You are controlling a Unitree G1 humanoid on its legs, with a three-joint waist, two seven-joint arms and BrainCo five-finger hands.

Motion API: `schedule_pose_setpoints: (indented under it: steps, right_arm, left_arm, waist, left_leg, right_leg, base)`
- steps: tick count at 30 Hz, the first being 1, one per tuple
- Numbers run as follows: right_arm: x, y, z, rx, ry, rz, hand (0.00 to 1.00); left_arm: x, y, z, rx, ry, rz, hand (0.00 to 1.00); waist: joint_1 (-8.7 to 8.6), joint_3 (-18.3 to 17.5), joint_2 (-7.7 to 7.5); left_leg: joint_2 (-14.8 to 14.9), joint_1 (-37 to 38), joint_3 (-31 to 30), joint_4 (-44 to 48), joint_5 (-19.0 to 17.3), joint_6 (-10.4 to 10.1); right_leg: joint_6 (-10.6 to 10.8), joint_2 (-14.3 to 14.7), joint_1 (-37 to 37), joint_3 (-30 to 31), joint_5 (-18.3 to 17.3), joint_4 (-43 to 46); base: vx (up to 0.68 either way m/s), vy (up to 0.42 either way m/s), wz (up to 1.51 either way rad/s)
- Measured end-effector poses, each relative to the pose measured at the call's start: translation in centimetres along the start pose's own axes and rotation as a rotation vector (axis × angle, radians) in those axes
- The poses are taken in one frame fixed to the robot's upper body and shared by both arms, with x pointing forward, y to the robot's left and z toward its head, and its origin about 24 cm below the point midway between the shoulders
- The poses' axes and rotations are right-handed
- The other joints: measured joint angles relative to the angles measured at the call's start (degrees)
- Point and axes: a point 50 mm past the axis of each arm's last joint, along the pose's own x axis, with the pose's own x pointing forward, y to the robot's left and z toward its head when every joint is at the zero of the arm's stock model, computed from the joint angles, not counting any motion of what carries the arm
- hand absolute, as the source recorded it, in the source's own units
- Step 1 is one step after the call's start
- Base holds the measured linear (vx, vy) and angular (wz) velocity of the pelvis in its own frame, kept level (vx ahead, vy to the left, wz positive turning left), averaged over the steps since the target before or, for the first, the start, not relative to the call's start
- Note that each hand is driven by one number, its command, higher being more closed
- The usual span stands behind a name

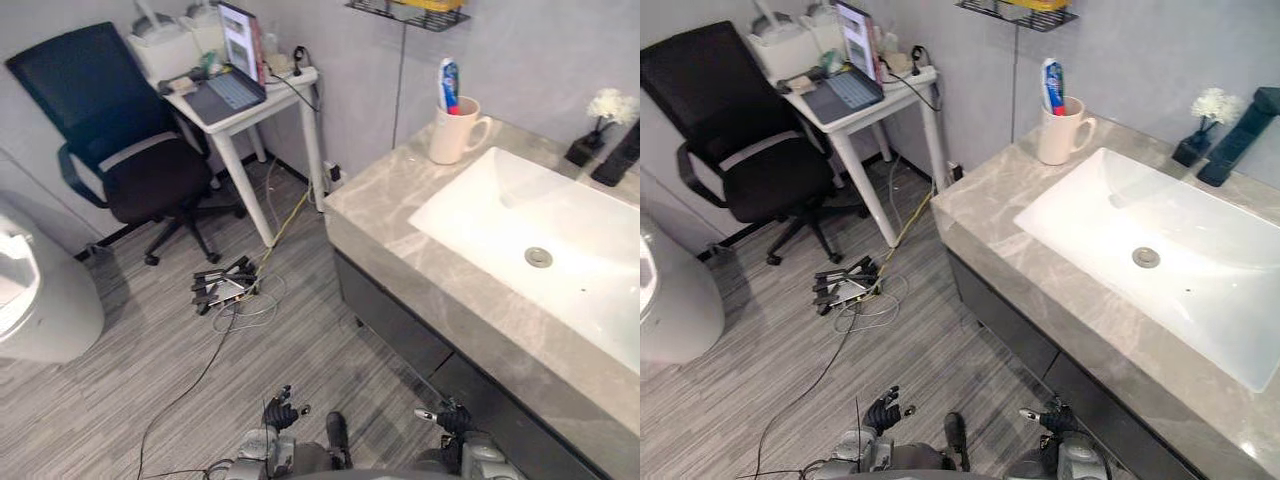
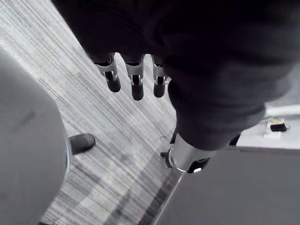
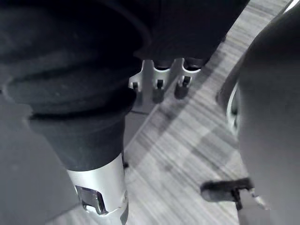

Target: Organize washtable

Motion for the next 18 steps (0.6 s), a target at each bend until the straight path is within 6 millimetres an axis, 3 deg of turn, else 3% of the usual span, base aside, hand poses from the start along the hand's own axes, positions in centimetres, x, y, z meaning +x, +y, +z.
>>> schedule_pose_setpoints:
  steps: [1, 2, 3, 4, 5, 6, 8, 9, 11, 12, 14, 15, 16, 18]
  right_arm:
    - [-0.3, 0.7, -1.0, 0.014, 0.030, 0.014, 0.00]
    - [-0.3, 1.1, -0.9, 0.031, 0.021, 0.025, 0.00]
    - [-0.3, 0.8, -0.8, 0.021, 0.013, 0.022, 0.00]
    - [-0.2, 0.9, -0.5, 0.006, 0.006, 0.024, 0.00]
    - [-0.4, 1.6, -1.0, 0.011, 0.021, 0.042, 0.00]
    - [-0.4, 1.9, -1.1, 0.013, 0.024, 0.050, 0.00]
    - [-0.5, 2.2, -1.3, 0.030, 0.030, 0.055, 0.00]
    - [-0.5, 2.3, -1.2, 0.034, 0.022, 0.056, 0.00]
    - [-0.8, 2.3, -1.4, 0.054, 0.012, 0.053, 0.00]
    - [-0.9, 2.3, -1.4, 0.065, 0.007, 0.052, 0.00]
    - [-0.9, 2.2, -1.4, 0.070, 0.003, 0.049, 0.00]
    - [-0.9, 1.9, -1.4, 0.069, 0.001, 0.041, 0.00]
    - [-0.8, 1.6, -1.2, 0.072, -0.005, 0.028, 0.00]
    - [-0.7, 1.7, -0.8, 0.075, -0.015, 0.021, 0.00]
  left_arm:
    - [0.0, 1.1, 0.1, -0.014, -0.005, 0.031, 0.00]
    - [-0.1, 2.0, 0.2, -0.038, -0.016, 0.067, 0.00]
    - [-0.2, 2.0, 0.0, -0.047, -0.010, 0.072, 0.00]
    - [-0.3, 2.8, -0.5, -0.095, 0.011, 0.099, 0.00]
    - [-0.4, 3.3, -0.4, -0.091, 0.005, 0.113, 0.00]
    - [-0.4, 3.5, -0.3, -0.087, 0.001, 0.117, 0.00]
    - [-0.2, 3.6, 0.0, -0.087, -0.002, 0.117, 0.00]
    - [-0.2, 3.6, 0.0, -0.089, -0.002, 0.117, 0.00]
    - [-0.2, 3.4, 0.2, -0.108, -0.007, 0.119, 0.00]
    - [0.0, 3.2, 0.5, -0.121, -0.015, 0.117, 0.00]
    - [0.0, 2.8, 0.6, -0.141, -0.019, 0.115, 0.00]
    - [0.1, 2.6, 0.8, -0.165, -0.026, 0.119, 0.00]
    - [0.1, 2.5, 0.9, -0.200, -0.030, 0.130, 0.00]
    - [0.0, 2.6, 0.9, -0.221, -0.037, 0.145, 0.00]
  waist:
    - [-0.51, -0.6, -3.43]
    - [-0.41, 0.0, -4.13]
    - [-0.22, -0.2, -2.58]
    - [1.20, 0.9, -2.59]
    - [2.18, 0.1, -4.42]
    - [2.23, 0.1, -5.03]
    - [2.25, 0.1, -5.20]
    - [2.23, 0.1, -5.22]
    - [2.21, 0.0, -5.55]
    - [2.09, -0.2, -5.88]
    - [1.76, -0.4, -5.88]
    - [1.98, -0.2, -5.43]
    - [2.22, -0.2, -4.35]
    - [2.13, -0.1, -4.10]
  left_leg:
    - [-2.6, -2.6, -2.7, 8.1, -2.9, 2.9]
    - [-1.9, -6.0, -4.2, 26.5, -9.9, 5.4]
    - [-0.1, -4.7, -6.5, 27.5, -15.7, 3.4]
    - [-0.5, -4.2, -8.1, 28.2, -18.5, 4.1]
    - [-1.7, -3.8, -10.4, 25.8, -16.7, 5.3]
    - [-2.2, -3.9, -12.1, 24.3, -15.6, 5.8]
    - [-2.6, -4.2, -17.4, 20.3, -12.6, 6.3]
    - [-3.1, -3.8, -19.4, 18.9, -11.6, 6.1]
    - [-4.9, -2.9, -23.8, 16.4, -10.8, 5.7]
    - [-6.2, -2.8, -26.1, 15.7, -10.9, 6.0]
    - [-6.5, -3.8, -27.6, 17.1, -11.6, 6.7]
    - [-5.3, -4.7, -27.5, 19.6, -13.7, 6.5]
    - [-2.3, -6.4, -24.4, 23.0, -14.3, 3.8]
    - [-0.9, -7.3, -22.1, 24.1, -13.5, 1.4]
  right_leg:
    - [0.5, -1.5, -2.3, 4.8, -0.3, 2.1]
    - [1.6, -0.9, -3.4, 5.9, -1.5, 6.3]
    - [2.4, 1.3, -3.3, 6.5, -1.9, 7.3]
    - [3.7, 2.7, -3.9, 10.8, -2.9, 9.8]
    - [3.1, 4.7, -5.4, 14.6, -4.1, 9.3]
    - [3.4, 5.8, -6.3, 15.8, -4.3, 9.0]
    - [3.6, 10.9, -10.5, 19.5, -4.2, 8.7]
    - [3.6, 12.0, -11.7, 20.3, -4.1, 8.4]
    - [3.6, 12.5, -13.2, 22.0, -3.9, 8.1]
    - [3.3, 11.4, -13.6, 21.4, -3.7, 8.0]
    - [0.8, 10.0, -12.3, 17.7, -2.0, 6.8]
    - [-1.3, 10.1, -9.4, 14.2, 1.5, 4.0]
    - [-2.5, 10.4, -7.8, 9.7, 2.0, 2.7]
    - [-3.3, 10.6, -6.9, 6.2, 1.8, 4.5]
  base:
    - [0.06, 0.060, 1.24]
    - [0.06, 0.050, 1.08]
    - [-0.02, 0.054, 0.42]
    - [-0.04, 0.019, 0.29]
    - [0.03, 0.004, 0.38]
    - [0.10, -0.069, 0.80]
    - [0.11, -0.034, 1.00]
    - [0.10, -0.044, 0.95]
    - [0.15, -0.098, 1.39]
    - [0.18, -0.136, 1.72]
    - [0.18, -0.153, 1.68]
    - [0.26, -0.190, 1.85]
    - [0.28, -0.185, 1.58]
    - [0.24, -0.135, 1.15]
